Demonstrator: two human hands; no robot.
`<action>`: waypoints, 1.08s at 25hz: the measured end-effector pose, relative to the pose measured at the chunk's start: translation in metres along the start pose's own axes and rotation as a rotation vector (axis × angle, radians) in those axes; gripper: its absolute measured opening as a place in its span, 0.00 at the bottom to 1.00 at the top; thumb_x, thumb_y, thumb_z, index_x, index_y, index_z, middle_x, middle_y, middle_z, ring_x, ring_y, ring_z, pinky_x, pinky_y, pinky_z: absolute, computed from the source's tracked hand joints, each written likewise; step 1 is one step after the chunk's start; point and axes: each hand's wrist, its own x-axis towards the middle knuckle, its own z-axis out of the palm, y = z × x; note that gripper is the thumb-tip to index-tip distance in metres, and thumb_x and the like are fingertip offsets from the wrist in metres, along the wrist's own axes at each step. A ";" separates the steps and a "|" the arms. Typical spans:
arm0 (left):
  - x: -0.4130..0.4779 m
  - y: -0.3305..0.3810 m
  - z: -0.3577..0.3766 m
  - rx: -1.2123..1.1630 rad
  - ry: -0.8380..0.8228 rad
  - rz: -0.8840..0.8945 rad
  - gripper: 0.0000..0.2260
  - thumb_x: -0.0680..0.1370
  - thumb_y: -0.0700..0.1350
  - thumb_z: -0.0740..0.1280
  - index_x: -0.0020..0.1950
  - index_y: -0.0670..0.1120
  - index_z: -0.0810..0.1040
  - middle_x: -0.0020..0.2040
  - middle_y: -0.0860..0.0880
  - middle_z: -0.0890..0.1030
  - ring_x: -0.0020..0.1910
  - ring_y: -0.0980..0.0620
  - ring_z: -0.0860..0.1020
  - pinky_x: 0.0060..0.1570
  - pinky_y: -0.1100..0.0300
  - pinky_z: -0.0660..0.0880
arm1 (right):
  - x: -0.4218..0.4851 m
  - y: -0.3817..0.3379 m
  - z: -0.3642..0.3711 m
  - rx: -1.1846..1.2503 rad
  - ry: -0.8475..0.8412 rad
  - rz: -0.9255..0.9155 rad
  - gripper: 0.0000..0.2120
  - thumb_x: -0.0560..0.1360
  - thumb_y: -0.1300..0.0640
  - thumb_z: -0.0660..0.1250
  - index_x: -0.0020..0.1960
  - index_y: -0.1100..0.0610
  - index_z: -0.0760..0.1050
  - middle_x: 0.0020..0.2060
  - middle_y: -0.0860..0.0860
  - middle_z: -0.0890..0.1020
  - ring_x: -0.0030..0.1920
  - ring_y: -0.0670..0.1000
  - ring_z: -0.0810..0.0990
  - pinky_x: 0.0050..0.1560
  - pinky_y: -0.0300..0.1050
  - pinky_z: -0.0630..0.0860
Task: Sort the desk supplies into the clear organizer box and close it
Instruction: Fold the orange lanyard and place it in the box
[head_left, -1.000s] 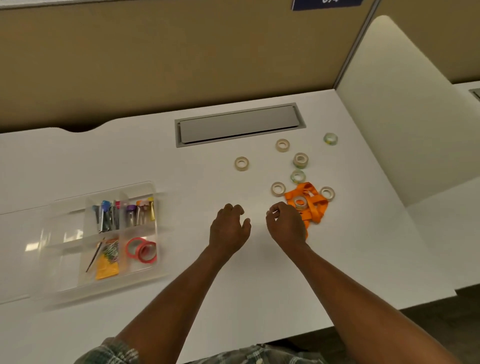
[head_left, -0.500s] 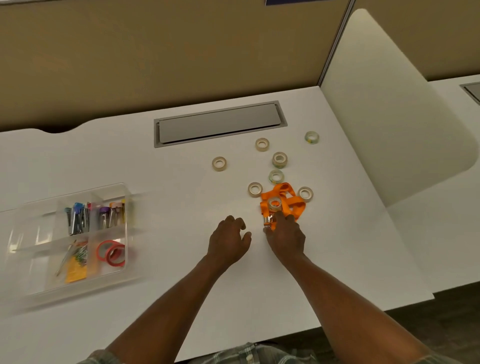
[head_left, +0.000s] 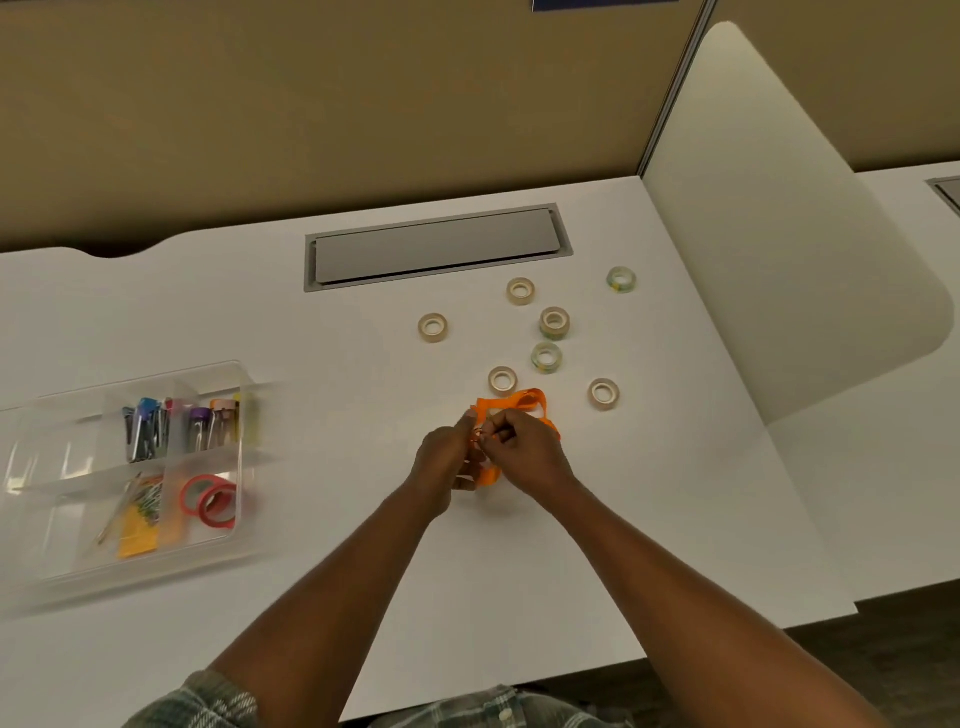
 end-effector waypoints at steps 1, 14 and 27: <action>0.000 0.004 -0.003 -0.093 -0.028 -0.042 0.19 0.78 0.59 0.64 0.50 0.43 0.82 0.43 0.42 0.85 0.41 0.43 0.84 0.39 0.52 0.80 | 0.001 -0.006 -0.002 0.012 -0.043 -0.002 0.01 0.76 0.56 0.70 0.47 0.53 0.80 0.36 0.46 0.82 0.38 0.45 0.81 0.41 0.42 0.79; -0.031 0.099 -0.049 0.018 0.168 0.310 0.07 0.78 0.40 0.63 0.50 0.41 0.80 0.39 0.43 0.81 0.35 0.48 0.78 0.35 0.55 0.77 | 0.026 0.006 -0.021 0.084 0.173 0.237 0.04 0.76 0.55 0.66 0.49 0.51 0.78 0.44 0.52 0.85 0.46 0.55 0.85 0.50 0.54 0.82; -0.052 0.115 -0.065 -0.097 0.127 0.343 0.08 0.80 0.41 0.63 0.53 0.41 0.80 0.37 0.45 0.80 0.33 0.49 0.77 0.36 0.56 0.77 | 0.018 0.022 -0.002 -0.621 0.097 0.137 0.12 0.78 0.51 0.63 0.56 0.56 0.77 0.52 0.56 0.81 0.54 0.59 0.81 0.51 0.50 0.77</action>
